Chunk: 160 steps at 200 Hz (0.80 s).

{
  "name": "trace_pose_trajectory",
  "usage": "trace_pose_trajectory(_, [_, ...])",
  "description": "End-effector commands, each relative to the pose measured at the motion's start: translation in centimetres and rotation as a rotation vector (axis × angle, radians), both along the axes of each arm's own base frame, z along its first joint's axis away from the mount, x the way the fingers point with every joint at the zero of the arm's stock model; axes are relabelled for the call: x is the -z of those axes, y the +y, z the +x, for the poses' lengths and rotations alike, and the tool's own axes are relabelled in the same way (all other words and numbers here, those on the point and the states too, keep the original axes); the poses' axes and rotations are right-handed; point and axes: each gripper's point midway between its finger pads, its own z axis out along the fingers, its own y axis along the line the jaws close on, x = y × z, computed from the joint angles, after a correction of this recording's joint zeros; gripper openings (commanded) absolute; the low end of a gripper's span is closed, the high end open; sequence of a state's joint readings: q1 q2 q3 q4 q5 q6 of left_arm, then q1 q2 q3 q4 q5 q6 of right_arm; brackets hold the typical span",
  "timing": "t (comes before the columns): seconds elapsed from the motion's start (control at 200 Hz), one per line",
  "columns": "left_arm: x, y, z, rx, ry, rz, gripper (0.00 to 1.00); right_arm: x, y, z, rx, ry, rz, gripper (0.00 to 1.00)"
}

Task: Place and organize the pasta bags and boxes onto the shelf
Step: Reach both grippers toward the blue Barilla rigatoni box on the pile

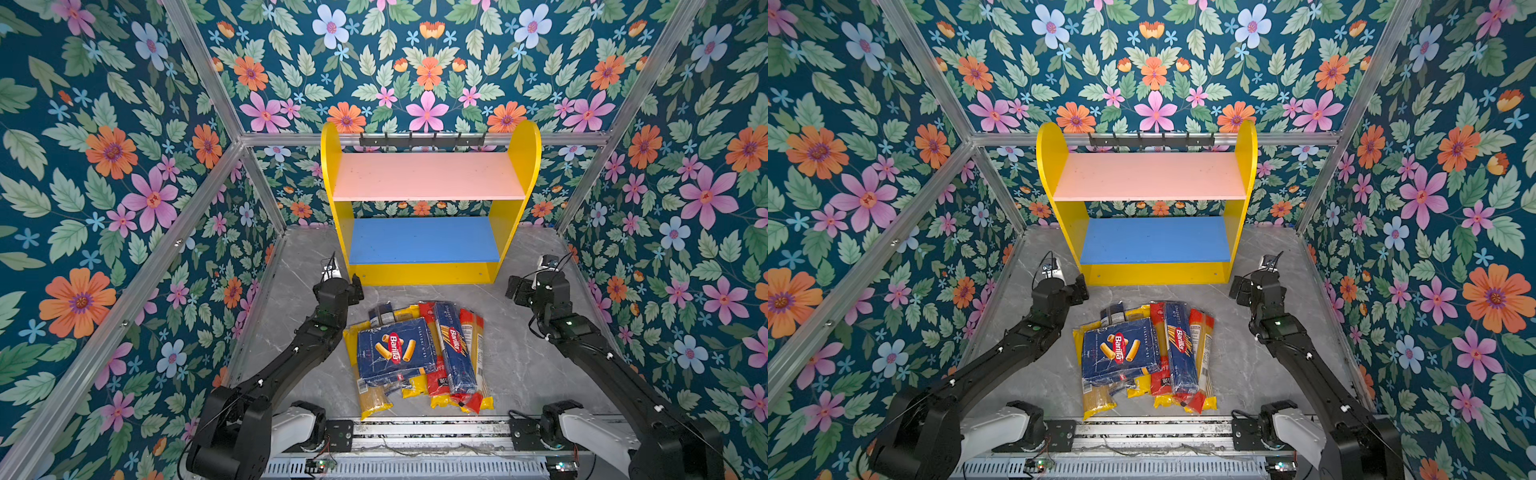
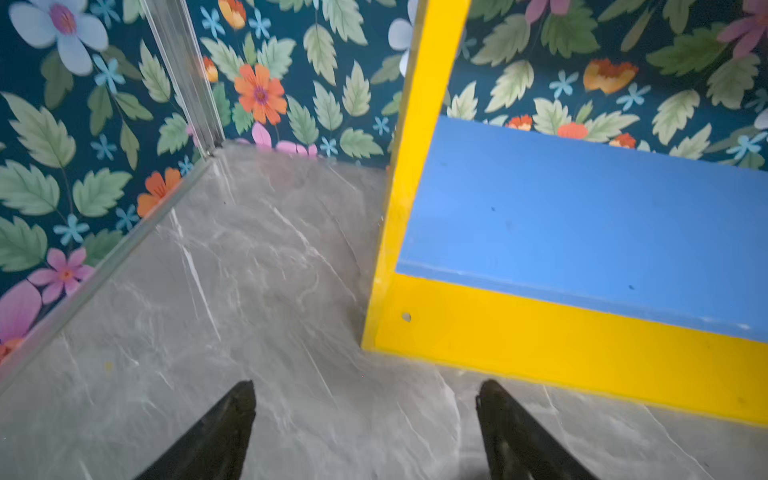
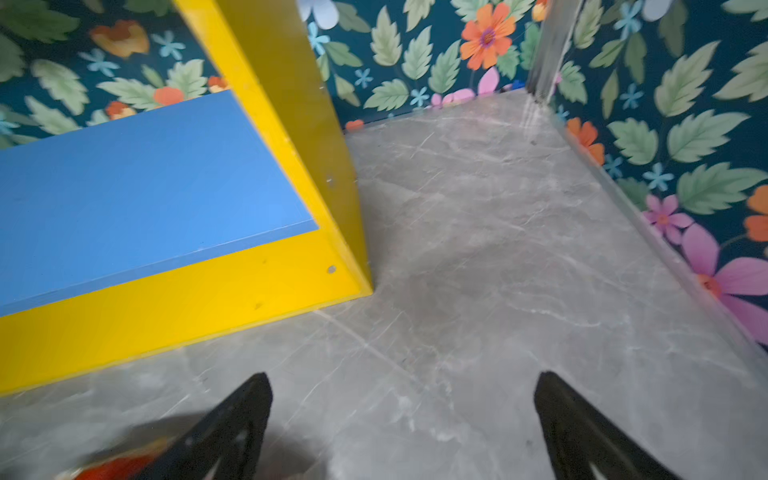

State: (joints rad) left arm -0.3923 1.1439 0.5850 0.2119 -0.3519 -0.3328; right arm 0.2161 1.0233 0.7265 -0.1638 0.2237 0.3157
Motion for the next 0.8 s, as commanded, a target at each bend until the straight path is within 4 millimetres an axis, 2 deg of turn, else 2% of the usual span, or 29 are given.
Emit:
trace_pose_trajectory(0.0, [3.6,0.8,-3.5,-0.073,0.168,-0.043,0.85,2.5,2.3,-4.1,-0.064,0.228,0.102,0.99])
trace_pose_trajectory(0.15, [3.7,0.1,-6.5,-0.065,0.192,-0.135,0.84,1.4,5.9,-6.5,-0.162,0.314,0.103,0.99])
trace_pose_trajectory(0.31, [3.6,-0.9,-8.6,-0.028,0.229,-0.202,0.81,0.3,11.3,-8.8,-0.302,0.338,0.177,0.98])
trace_pose_trajectory(0.55, [4.8,-2.7,-11.4,0.061,0.320,-0.295,0.76,0.6,18.5,-11.2,-0.509,0.399,0.335,0.94])
trace_pose_trajectory(0.795, [5.1,-3.8,-12.9,0.114,0.347,-0.381,0.55,1.3,25.1,-12.3,-0.685,0.474,0.429,0.95])
